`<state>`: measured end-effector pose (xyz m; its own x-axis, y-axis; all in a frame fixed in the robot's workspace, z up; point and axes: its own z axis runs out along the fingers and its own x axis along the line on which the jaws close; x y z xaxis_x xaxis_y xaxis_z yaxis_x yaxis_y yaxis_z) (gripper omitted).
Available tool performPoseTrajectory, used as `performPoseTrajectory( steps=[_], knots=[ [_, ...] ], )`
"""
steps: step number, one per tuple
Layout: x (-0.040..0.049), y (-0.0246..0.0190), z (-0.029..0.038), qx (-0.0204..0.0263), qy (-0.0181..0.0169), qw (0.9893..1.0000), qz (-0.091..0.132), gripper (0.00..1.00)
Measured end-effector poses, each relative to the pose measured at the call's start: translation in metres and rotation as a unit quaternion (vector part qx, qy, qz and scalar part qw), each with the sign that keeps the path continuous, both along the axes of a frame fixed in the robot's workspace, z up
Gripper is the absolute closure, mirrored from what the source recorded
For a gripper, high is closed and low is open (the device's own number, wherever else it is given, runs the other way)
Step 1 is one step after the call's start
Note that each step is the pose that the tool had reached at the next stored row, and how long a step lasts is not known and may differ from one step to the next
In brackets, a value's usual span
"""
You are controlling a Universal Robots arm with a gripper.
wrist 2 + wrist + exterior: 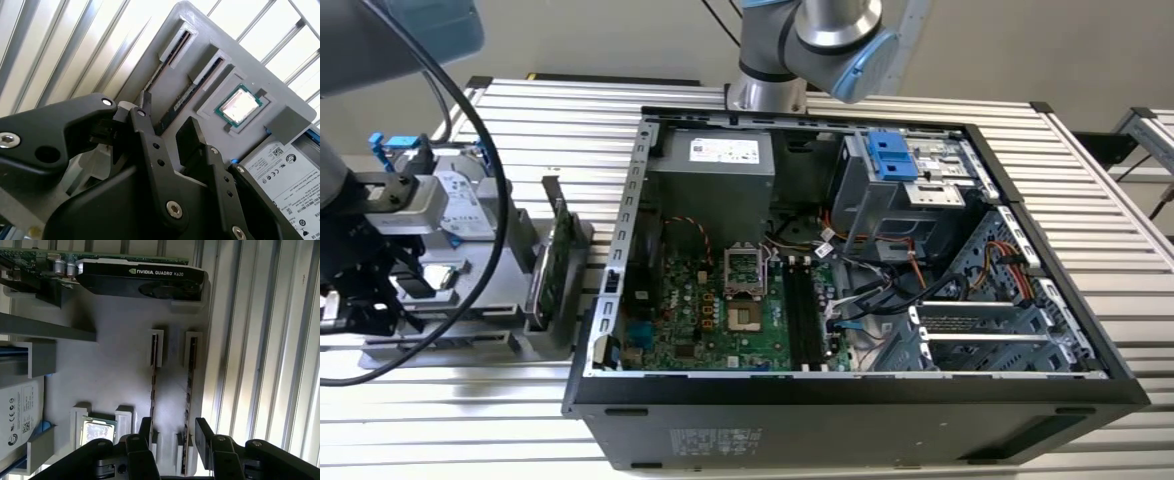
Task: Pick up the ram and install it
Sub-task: 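Pick up the ram and move it above insertion slot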
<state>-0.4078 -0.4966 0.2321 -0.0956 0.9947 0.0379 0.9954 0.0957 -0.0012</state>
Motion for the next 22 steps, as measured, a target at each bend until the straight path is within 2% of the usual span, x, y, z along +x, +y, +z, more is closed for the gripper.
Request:
performPoseTrajectory(
  steps=[12,17,22],
  knots=[
    [0.0006,-0.0011,-0.0038,0.0000,0.0000,1.0000,0.000,0.00],
    [0.0011,-0.0058,-0.0087,0.0000,0.0000,1.0000,0.000,0.00],
    [0.0031,-0.0127,-0.0159,0.0001,-0.0001,1.0000,0.000,0.00]
  ],
)
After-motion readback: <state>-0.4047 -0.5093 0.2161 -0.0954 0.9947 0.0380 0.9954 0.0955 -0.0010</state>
